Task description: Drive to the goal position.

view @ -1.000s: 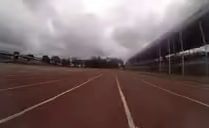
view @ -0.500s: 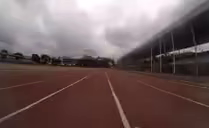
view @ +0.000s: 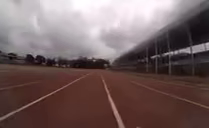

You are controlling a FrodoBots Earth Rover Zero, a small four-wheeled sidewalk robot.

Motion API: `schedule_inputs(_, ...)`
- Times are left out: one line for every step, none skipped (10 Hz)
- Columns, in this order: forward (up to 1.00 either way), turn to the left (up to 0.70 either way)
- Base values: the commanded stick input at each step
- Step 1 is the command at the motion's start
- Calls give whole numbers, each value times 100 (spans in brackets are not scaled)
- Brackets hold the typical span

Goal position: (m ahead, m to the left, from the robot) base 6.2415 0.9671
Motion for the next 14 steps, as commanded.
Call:
schedule_inputs(70,0)
schedule_inputs(70,0)
schedule_inputs(70,0)
schedule_inputs(70,0)
schedule_inputs(70,0)
schedule_inputs(70,0)
schedule_inputs(70,0)
schedule_inputs(70,0)
schedule_inputs(70,0)
schedule_inputs(70,0)
schedule_inputs(70,0)
schedule_inputs(70,0)
schedule_inputs(70,0)
schedule_inputs(70,0)
